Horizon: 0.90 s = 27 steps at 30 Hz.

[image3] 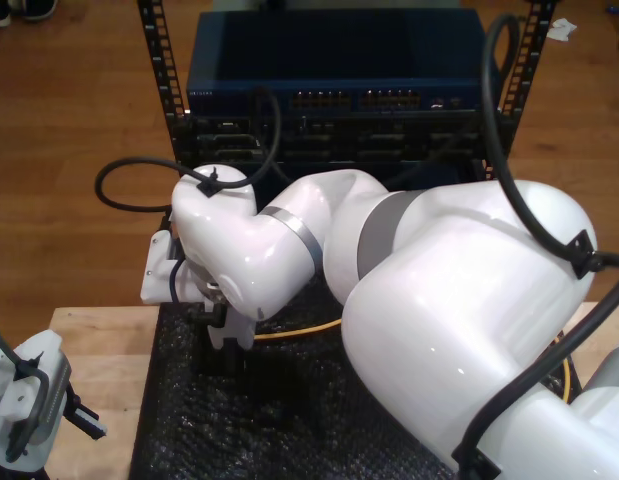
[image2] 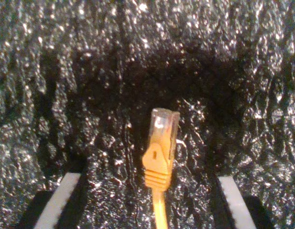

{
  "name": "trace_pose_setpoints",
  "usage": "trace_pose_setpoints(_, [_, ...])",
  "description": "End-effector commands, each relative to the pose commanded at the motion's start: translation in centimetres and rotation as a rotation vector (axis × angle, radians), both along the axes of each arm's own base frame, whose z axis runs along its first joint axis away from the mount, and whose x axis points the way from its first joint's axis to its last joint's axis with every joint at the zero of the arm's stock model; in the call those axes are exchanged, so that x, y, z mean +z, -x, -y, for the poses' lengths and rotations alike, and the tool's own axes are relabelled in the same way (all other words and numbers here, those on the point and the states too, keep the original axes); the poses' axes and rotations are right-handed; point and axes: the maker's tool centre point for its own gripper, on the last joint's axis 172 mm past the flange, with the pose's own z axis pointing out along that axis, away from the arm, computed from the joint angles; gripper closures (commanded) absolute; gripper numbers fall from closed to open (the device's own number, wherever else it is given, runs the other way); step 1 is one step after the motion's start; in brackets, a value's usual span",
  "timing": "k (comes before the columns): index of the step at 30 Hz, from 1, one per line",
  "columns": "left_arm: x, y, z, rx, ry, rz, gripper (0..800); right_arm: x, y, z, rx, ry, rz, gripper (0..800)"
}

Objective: Grab the cable and plug it in

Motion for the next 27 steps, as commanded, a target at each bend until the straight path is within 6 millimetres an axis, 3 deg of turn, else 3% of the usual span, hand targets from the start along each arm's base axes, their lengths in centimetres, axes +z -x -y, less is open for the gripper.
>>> trace_pose_setpoints(27, [0.0,0.1,0.1,0.000,0.002,-0.002,0,-0.7,-1.1,0.0,0.025,0.011,0.064,466])
